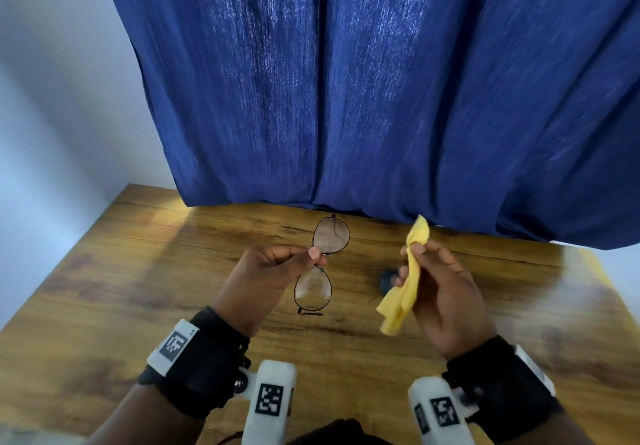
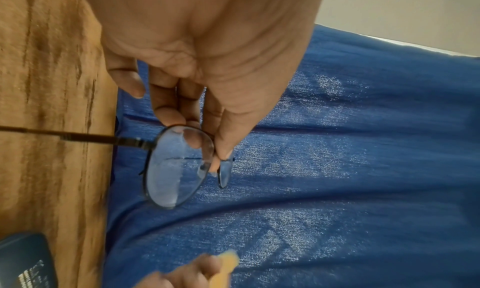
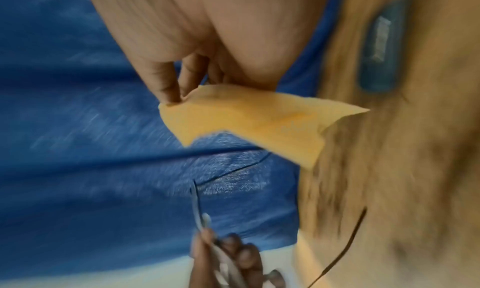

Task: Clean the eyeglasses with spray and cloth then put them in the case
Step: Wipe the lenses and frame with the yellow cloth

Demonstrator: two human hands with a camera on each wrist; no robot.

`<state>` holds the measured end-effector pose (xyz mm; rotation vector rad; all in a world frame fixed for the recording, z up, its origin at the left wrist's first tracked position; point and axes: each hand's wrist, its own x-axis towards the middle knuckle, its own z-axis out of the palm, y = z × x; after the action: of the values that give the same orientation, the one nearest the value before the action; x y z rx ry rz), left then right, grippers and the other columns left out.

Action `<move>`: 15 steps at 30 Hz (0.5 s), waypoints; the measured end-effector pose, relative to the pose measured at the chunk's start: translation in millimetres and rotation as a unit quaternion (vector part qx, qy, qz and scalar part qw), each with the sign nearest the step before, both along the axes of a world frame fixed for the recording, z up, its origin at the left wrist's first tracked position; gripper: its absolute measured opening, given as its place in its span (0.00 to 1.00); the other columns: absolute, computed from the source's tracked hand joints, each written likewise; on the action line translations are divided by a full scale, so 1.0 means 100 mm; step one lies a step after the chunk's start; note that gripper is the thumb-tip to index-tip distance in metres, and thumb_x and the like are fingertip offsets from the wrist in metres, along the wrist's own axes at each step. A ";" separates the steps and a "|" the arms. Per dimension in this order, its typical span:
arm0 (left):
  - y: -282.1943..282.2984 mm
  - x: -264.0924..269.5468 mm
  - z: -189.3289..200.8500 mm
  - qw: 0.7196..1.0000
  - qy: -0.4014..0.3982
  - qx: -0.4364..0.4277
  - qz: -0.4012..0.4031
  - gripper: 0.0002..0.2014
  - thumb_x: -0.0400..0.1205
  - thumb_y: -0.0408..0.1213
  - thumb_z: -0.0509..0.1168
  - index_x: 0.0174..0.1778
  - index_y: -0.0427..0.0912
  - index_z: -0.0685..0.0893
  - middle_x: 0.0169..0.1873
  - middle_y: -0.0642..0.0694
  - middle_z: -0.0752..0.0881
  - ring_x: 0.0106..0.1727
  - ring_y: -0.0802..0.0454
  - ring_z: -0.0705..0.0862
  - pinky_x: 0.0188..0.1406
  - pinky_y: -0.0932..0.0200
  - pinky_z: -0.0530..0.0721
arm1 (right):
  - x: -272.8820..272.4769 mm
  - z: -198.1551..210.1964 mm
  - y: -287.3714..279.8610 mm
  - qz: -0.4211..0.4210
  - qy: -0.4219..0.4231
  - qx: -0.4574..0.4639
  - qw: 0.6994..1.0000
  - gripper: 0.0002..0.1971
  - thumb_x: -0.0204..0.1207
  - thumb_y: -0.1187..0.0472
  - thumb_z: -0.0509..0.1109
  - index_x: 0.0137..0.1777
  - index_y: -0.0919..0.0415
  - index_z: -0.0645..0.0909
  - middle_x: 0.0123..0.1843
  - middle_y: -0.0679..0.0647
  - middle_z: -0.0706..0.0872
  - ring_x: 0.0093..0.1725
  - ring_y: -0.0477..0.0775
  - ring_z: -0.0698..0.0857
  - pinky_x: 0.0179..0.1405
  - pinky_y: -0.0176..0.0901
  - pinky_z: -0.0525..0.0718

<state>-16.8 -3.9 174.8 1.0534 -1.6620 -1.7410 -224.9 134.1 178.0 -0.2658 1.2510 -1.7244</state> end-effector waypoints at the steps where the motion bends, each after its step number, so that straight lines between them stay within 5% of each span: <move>1: 0.00 -0.01 -0.01 1.000 0.000 -0.001 0.003 0.11 0.85 0.43 0.71 0.48 0.42 0.96 0.49 0.57 0.96 0.50 0.72 0.91 0.37 0.84 0.77 | -0.04 -0.07 -0.02 -0.005 -0.072 0.012 0.997 0.07 0.84 0.59 0.68 0.56 0.60 0.86 0.47 0.58 0.89 0.41 0.54 0.87 0.45 0.55 0.85; 4: 0.03 -0.03 -0.02 1.000 0.001 -0.002 0.010 0.10 0.85 0.41 0.71 0.47 0.41 0.96 0.48 0.58 0.96 0.50 0.73 0.90 0.37 0.84 0.78 | -0.10 -0.30 -0.01 0.022 -0.145 0.088 0.985 0.11 0.86 0.60 0.63 0.62 0.63 0.82 0.56 0.65 0.92 0.51 0.62 0.91 0.53 0.59 0.85; 6: 0.05 -0.05 -0.02 1.000 -0.005 -0.005 0.009 0.10 0.85 0.40 0.71 0.47 0.41 0.96 0.48 0.58 0.96 0.49 0.74 0.90 0.37 0.84 0.78 | -0.12 -0.41 0.00 0.038 -0.081 0.112 0.990 0.13 0.88 0.61 0.61 0.64 0.67 0.83 0.60 0.66 0.92 0.58 0.63 0.90 0.63 0.62 0.84; 8: 0.05 -0.07 -0.03 1.000 -0.012 -0.009 0.006 0.10 0.86 0.40 0.70 0.47 0.41 0.96 0.48 0.57 0.96 0.48 0.73 0.90 0.37 0.84 0.78 | -0.12 -0.43 0.01 0.046 0.074 0.144 0.986 0.11 0.88 0.60 0.64 0.60 0.62 0.87 0.60 0.60 0.92 0.64 0.61 0.88 0.67 0.58 0.82; 11: 0.04 -0.09 -0.04 1.000 -0.023 -0.014 0.001 0.10 0.86 0.42 0.70 0.47 0.43 0.96 0.49 0.58 0.96 0.50 0.72 0.91 0.38 0.84 0.78 | -0.17 -0.31 0.02 0.030 0.269 0.147 0.951 0.08 0.86 0.58 0.69 0.55 0.52 0.90 0.54 0.48 0.93 0.59 0.48 0.89 0.57 0.42 0.82; 13: 0.02 -0.10 -0.03 1.000 -0.022 -0.011 0.003 0.10 0.86 0.43 0.70 0.47 0.45 0.96 0.50 0.58 0.96 0.52 0.71 0.91 0.42 0.79 0.79 | -0.25 -0.25 0.03 -0.011 0.287 0.133 0.949 0.07 0.85 0.56 0.69 0.57 0.48 0.89 0.52 0.43 0.92 0.55 0.42 0.88 0.55 0.40 0.82; 15: 0.00 -0.11 -0.03 1.000 -0.022 -0.009 0.008 0.10 0.85 0.45 0.70 0.47 0.46 0.96 0.50 0.58 0.96 0.53 0.70 0.91 0.47 0.70 0.77 | -0.36 -0.26 0.05 -0.045 0.231 0.123 0.964 0.08 0.87 0.55 0.67 0.59 0.50 0.88 0.51 0.47 0.90 0.52 0.48 0.86 0.58 0.47 0.82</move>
<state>-27.4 -3.7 171.4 1.1014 -1.6886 -1.6999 -260.7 138.9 152.2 -0.4883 1.8267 -1.6104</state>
